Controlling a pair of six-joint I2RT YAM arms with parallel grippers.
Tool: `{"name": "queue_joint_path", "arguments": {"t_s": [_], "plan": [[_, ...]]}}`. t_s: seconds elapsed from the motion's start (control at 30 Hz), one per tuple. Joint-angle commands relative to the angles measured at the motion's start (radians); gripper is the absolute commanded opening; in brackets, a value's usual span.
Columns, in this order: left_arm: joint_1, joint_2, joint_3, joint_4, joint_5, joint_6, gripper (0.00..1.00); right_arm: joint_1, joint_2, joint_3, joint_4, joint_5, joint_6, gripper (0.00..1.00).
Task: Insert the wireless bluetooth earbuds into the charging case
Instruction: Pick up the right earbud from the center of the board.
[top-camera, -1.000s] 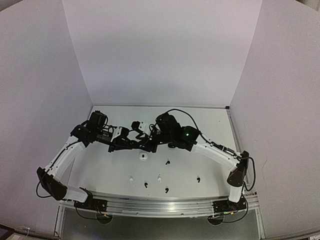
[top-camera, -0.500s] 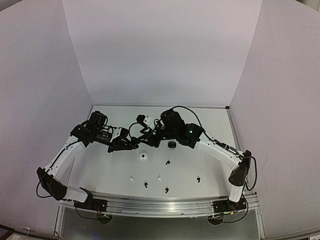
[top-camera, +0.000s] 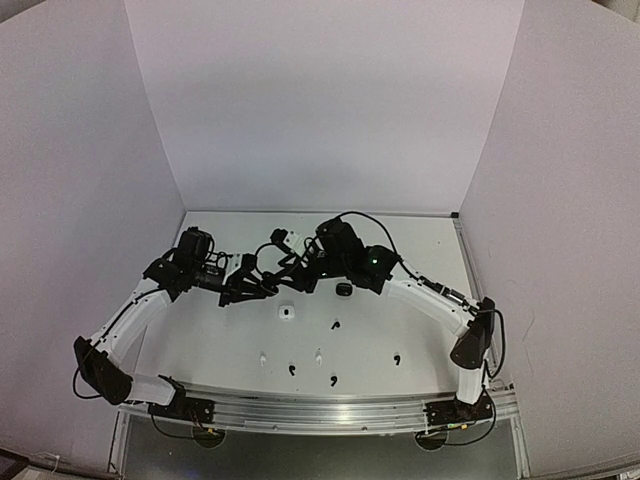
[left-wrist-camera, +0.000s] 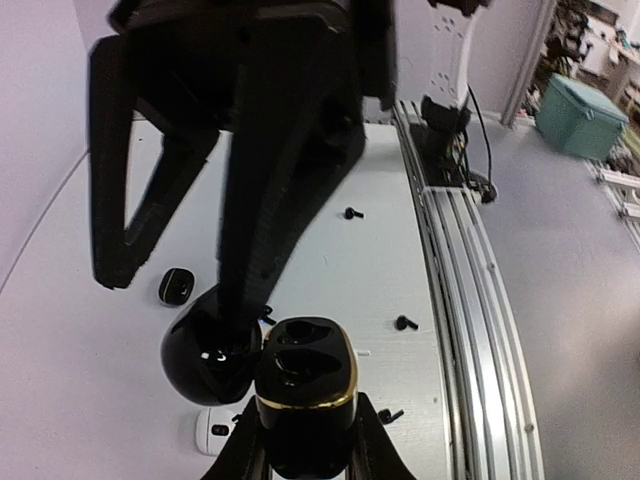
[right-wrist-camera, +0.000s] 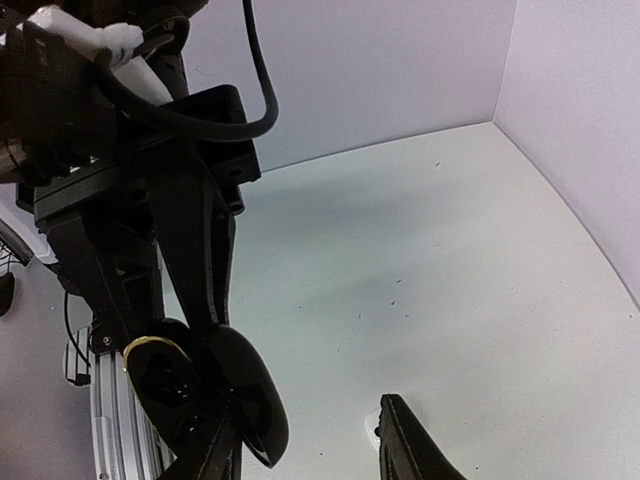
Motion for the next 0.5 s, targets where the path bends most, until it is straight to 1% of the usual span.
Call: {"name": "queue_joint_path", "arguments": {"t_s": [0.0, 0.1, 0.23, 0.4, 0.47], "plan": [[-0.006, -0.085, -0.092, 0.298, 0.082, -0.234, 0.00, -0.020, 0.028, 0.033, 0.010, -0.017, 0.031, 0.41], [-0.004, -0.088, -0.139, 0.373, 0.067, -0.326, 0.00, -0.023, 0.012, 0.023, 0.010, -0.058, 0.041, 0.42], [0.010, -0.092, -0.188, 0.457, 0.046, -0.458, 0.00, -0.033, -0.013, 0.000, 0.010, -0.072, 0.052, 0.43], [0.012, -0.104, -0.246, 0.545, 0.034, -0.540, 0.00, -0.041, -0.025, 0.012, 0.010, -0.110, 0.077, 0.46], [0.012, -0.110, -0.272, 0.598, 0.028, -0.579, 0.00, -0.046, -0.025, 0.026, 0.010, -0.118, 0.096, 0.50]]}}
